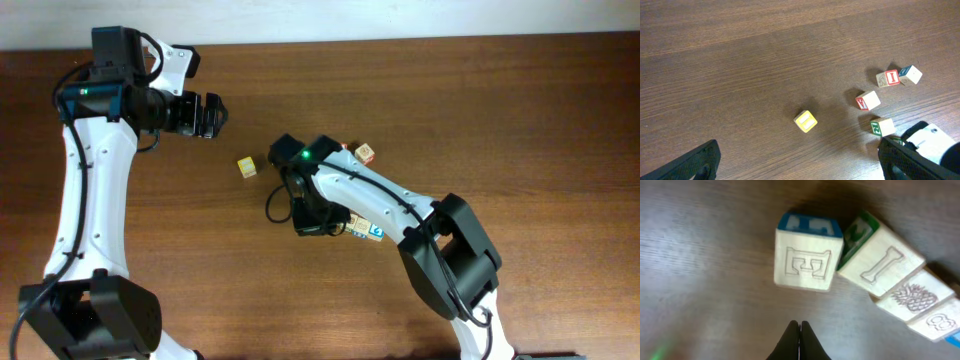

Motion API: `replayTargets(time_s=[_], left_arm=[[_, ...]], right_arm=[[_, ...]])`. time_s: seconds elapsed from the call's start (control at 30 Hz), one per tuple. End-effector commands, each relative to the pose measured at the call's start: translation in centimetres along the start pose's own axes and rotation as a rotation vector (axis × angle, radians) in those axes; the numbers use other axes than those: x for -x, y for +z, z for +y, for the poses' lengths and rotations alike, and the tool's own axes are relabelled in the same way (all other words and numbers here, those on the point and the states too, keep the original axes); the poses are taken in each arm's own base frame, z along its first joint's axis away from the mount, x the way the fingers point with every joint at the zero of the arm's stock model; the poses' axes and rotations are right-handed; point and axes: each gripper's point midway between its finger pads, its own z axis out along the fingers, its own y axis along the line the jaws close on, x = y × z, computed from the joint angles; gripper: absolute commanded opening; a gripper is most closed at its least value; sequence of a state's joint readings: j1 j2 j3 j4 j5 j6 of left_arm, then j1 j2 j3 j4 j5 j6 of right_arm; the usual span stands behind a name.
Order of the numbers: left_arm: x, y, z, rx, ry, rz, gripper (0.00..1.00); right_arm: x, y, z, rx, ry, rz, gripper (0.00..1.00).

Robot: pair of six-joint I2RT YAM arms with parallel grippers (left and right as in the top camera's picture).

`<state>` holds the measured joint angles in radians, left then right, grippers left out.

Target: Rotate 5 blocks

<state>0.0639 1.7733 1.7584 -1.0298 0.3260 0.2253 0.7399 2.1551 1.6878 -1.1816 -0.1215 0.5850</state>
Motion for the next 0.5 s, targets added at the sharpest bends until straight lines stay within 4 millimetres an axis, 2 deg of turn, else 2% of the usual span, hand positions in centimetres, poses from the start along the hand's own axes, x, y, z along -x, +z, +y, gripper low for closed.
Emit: replayTargets(time_s=[0.0, 0.13, 0.47], left_arm=[[0.6, -0.3, -0.1, -0.004, 0.021, -0.016, 0.99], [0.6, -0.3, -0.1, -0.004, 0.021, -0.016, 0.99], [0.6, -0.3, -0.1, -0.004, 0.021, -0.016, 0.99]], right_arm=[[0.4, 0.3, 1.0, 0.018, -0.006, -0.039, 0.04], [1.8, 0.2, 0.7, -0.011, -0.007, -0.105, 0.04], [1.8, 1.3, 0.4, -0.016, 0.001, -0.109, 0.04]])
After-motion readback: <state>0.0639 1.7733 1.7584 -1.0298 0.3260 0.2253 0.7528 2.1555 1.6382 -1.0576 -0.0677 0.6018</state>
